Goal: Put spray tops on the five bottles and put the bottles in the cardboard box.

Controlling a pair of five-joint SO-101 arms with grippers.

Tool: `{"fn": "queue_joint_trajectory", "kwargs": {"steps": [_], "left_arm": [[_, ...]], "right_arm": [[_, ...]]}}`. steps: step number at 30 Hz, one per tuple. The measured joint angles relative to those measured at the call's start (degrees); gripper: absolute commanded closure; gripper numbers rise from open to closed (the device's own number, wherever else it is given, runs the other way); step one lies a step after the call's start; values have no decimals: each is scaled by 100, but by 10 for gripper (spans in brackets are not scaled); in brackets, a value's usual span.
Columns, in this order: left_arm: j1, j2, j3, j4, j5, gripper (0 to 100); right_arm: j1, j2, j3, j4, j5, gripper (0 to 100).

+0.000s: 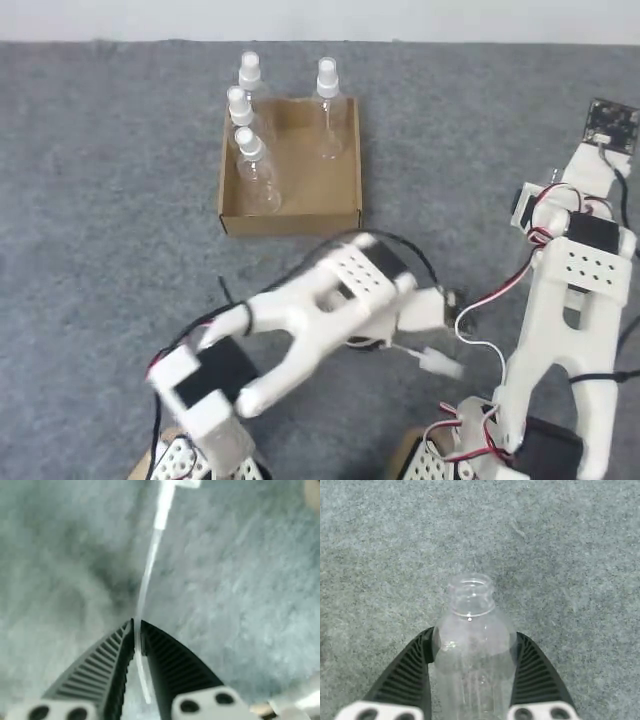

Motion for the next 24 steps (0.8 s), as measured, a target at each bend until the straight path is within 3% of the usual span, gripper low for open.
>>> {"fn": "queue_joint_trajectory", "kwargs": {"steps": [10,21,24], "left_arm": [[-800,-1653,1275,404,-26,989],[-2374,-3640,2558,440,-897,981],[-2365,-3947,2576,440,-923,912]], "right_arm": [[0,0,0,0,0,989],[0,0,0,0,0,989],[0,0,0,0,0,989]]}}
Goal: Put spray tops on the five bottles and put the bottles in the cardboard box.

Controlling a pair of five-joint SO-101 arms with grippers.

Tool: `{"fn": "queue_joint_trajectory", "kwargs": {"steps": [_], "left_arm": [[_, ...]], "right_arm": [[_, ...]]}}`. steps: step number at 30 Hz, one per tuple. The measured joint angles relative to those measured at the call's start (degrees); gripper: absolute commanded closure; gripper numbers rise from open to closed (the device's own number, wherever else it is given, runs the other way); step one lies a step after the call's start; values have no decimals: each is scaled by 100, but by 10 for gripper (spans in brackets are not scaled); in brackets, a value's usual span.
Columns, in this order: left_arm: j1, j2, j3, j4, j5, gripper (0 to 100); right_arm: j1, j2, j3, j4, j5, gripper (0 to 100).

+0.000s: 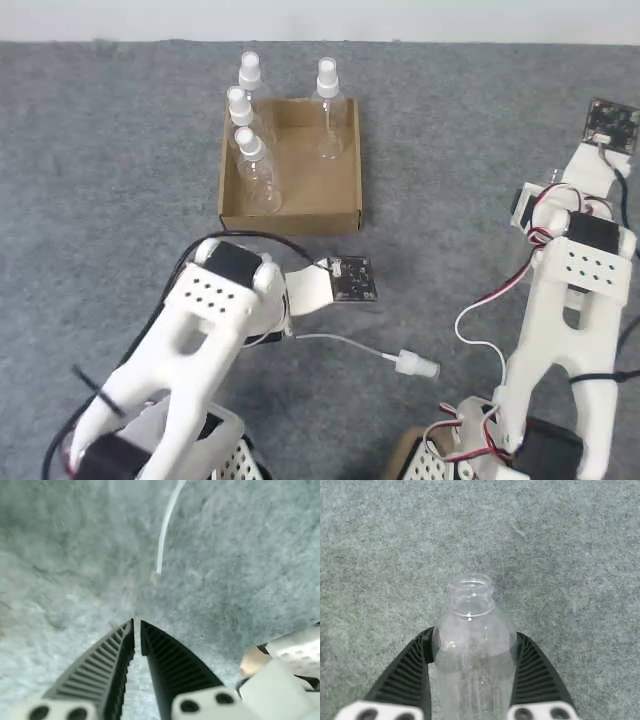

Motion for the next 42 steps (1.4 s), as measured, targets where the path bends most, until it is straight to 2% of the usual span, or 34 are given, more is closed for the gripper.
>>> {"fn": "queue_joint_trajectory", "kwargs": {"steps": [3,5,11,19,26,42], "left_arm": [[237,-167,0,9,-9,814],[510,-193,0,9,158,784],[1442,-202,26,-818,1363,775],[2523,105,149,-1873,1978,775],[2910,1495,141,-2602,2233,775],[3525,2866,-1064,-2646,2523,775]], "right_arm": [[0,0,0,0,0,989],[0,0,0,0,0,989],[0,0,0,0,0,989],[0,0,0,0,0,989],[0,0,0,0,0,989],[229,0,0,0,0,989]]}}
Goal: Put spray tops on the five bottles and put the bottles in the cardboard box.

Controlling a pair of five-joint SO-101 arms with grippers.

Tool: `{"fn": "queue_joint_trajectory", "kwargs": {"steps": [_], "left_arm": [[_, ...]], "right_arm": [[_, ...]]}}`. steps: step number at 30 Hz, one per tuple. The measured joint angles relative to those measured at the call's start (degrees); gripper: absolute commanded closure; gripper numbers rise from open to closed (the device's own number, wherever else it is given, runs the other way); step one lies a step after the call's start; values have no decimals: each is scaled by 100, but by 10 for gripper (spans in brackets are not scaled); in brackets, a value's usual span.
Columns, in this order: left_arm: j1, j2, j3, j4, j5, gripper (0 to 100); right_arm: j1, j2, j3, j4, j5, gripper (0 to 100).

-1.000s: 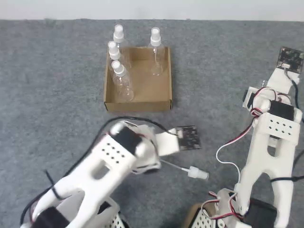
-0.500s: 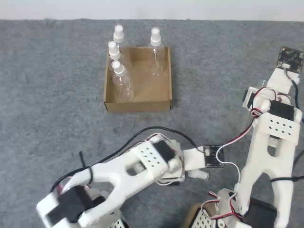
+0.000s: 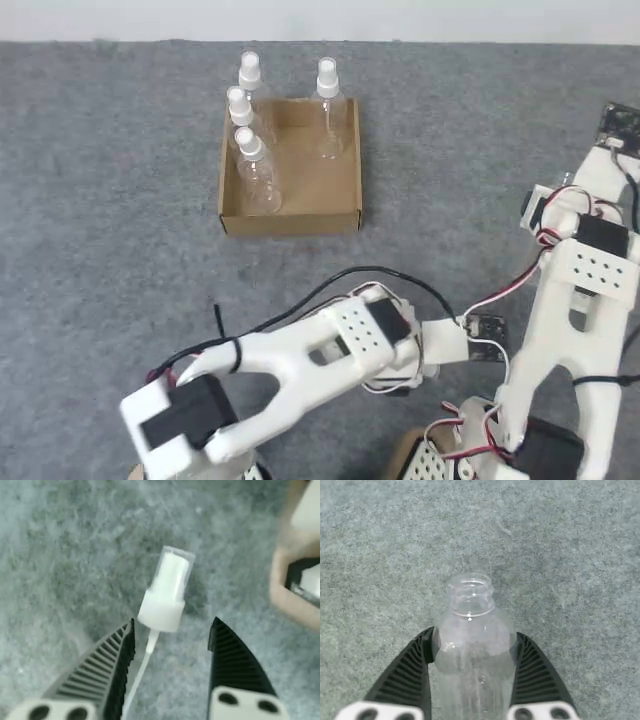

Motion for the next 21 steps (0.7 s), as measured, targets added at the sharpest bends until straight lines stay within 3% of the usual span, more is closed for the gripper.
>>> {"fn": "queue_joint_trajectory", "kwargs": {"steps": [11,21], "left_arm": [[70,976,-993,149,35,789],[229,1846,-1969,1046,-413,959]], "right_arm": [[9,0,0,0,0,989],[9,0,0,0,0,989]]}}
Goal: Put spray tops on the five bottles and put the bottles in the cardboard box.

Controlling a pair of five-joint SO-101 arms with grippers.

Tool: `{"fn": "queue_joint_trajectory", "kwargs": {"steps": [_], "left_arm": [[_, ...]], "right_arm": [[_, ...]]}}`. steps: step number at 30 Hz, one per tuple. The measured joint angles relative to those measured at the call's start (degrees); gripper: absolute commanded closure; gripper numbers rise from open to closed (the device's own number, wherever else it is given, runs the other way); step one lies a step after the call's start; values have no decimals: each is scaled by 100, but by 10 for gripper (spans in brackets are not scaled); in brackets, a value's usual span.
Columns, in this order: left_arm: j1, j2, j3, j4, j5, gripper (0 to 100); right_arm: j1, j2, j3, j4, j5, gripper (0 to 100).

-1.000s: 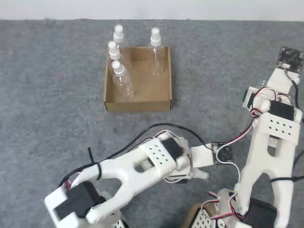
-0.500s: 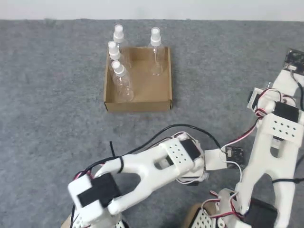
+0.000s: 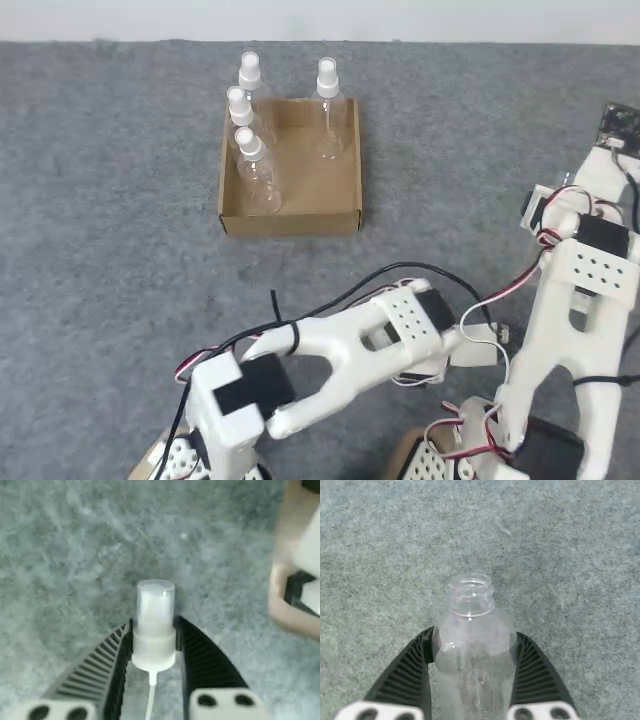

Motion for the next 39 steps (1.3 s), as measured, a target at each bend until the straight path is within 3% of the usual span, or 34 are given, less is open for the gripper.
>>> {"fn": "queue_joint_trajectory", "kwargs": {"steps": [6,13,34,39], "left_arm": [[0,185,-519,862,-97,966],[-70,185,-554,1284,97,967],[-2321,176,-563,1776,290,981],[-2954,-580,-273,1776,290,974]], "right_arm": [[0,0,0,0,0,989],[0,0,0,0,0,989],[0,0,0,0,0,989],[0,0,0,0,0,989]]}}
